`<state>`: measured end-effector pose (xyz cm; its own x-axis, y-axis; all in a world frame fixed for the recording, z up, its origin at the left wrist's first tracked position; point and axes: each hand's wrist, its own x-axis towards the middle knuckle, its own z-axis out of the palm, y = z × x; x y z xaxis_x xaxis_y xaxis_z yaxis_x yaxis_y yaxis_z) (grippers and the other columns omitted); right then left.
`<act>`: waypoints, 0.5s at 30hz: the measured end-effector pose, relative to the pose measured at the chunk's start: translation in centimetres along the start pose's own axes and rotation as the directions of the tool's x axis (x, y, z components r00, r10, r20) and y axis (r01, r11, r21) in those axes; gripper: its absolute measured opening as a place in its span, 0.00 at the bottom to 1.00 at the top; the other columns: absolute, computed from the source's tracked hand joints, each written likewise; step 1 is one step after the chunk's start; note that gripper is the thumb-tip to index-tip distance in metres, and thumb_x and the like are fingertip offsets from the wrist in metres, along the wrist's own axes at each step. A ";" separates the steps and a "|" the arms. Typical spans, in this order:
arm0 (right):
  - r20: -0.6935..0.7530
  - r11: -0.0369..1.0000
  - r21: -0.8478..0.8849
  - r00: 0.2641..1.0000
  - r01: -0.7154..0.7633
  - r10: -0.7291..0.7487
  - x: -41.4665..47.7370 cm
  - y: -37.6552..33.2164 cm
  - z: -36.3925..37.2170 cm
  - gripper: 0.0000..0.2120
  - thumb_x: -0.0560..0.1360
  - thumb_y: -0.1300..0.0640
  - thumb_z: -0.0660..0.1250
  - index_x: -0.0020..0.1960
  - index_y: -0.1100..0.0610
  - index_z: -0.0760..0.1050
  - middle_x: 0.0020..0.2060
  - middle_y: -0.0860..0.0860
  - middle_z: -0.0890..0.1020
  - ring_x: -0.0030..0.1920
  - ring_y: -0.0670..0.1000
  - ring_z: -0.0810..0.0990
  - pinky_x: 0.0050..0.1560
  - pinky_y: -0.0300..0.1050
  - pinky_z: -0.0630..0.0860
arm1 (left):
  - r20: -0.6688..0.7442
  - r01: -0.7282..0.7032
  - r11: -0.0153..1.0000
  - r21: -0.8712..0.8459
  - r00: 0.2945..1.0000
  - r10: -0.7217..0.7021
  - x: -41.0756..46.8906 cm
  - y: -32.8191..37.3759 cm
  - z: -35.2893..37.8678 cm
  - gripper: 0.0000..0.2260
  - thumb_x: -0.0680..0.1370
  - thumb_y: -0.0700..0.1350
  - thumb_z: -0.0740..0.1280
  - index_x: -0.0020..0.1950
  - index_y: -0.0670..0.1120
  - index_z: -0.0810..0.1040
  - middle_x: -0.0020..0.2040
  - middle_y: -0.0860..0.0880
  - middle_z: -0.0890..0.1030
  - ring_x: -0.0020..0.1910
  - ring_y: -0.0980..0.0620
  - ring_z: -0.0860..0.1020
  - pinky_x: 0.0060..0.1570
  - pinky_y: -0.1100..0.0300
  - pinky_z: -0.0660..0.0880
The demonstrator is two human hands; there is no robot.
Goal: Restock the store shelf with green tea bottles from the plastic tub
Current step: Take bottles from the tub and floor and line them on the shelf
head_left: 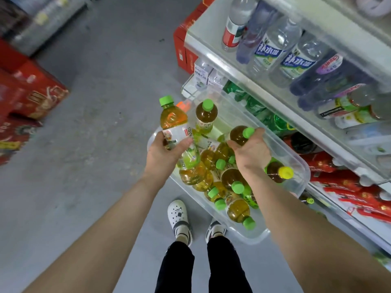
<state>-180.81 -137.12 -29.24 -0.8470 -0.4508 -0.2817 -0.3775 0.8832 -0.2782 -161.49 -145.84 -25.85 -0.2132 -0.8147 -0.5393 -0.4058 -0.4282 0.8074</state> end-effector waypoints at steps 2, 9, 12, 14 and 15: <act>-0.006 0.999 0.028 1.000 0.021 -0.021 -0.1 0.2 0.0 0.34 0.69 0.41 0.76 0.62 0.59 0.63 0.43 0.59 0.84 0.43 0.60 0.83 0.50 0.60 0.78 | -0.006 0.003 1.000 -0.002 1.000 -0.003 -0.4 -0.1 -0.1 0.16 0.68 0.56 0.77 0.52 0.56 0.78 0.46 0.58 0.84 0.43 0.62 0.82 0.48 0.56 0.81; -0.028 0.998 0.059 0.999 0.023 -0.022 -0.5 0.7 -0.7 0.33 0.67 0.41 0.77 0.63 0.58 0.69 0.46 0.60 0.85 0.48 0.61 0.83 0.54 0.57 0.77 | 0.012 -0.018 1.000 0.015 1.000 0.018 -2.3 0.7 -1.2 0.17 0.70 0.56 0.76 0.56 0.55 0.79 0.47 0.58 0.84 0.45 0.62 0.82 0.47 0.58 0.81; -0.038 0.998 0.062 0.999 0.021 -0.018 -0.5 0.8 -0.6 0.31 0.67 0.41 0.77 0.61 0.58 0.71 0.46 0.58 0.84 0.49 0.60 0.83 0.54 0.56 0.77 | 0.012 -0.022 1.000 0.014 1.000 0.022 -2.9 0.5 -1.5 0.18 0.69 0.56 0.76 0.57 0.55 0.79 0.48 0.58 0.84 0.45 0.61 0.82 0.47 0.57 0.81; -0.021 0.999 0.036 1.000 0.015 -0.014 -0.5 0.5 -0.3 0.31 0.68 0.42 0.76 0.61 0.58 0.70 0.50 0.58 0.83 0.52 0.61 0.81 0.57 0.56 0.75 | 0.018 -0.028 0.999 0.021 0.999 0.027 -3.2 0.4 -1.6 0.19 0.69 0.56 0.76 0.58 0.55 0.78 0.48 0.59 0.84 0.44 0.63 0.82 0.48 0.58 0.81; -0.015 1.000 0.003 1.000 0.005 -0.005 -0.3 0.3 -0.2 0.31 0.69 0.42 0.76 0.61 0.59 0.69 0.52 0.59 0.82 0.55 0.61 0.80 0.58 0.56 0.74 | 0.024 -0.025 0.999 0.021 0.999 0.024 -3.2 0.2 -1.6 0.19 0.69 0.56 0.76 0.58 0.55 0.78 0.48 0.59 0.83 0.45 0.63 0.82 0.48 0.57 0.81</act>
<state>-180.70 -136.64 -29.09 -0.8504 -0.4535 -0.2666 -0.3809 0.8804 -0.2826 -159.50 -143.94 -23.56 -0.2442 -0.8154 -0.5249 -0.4190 -0.3994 0.8154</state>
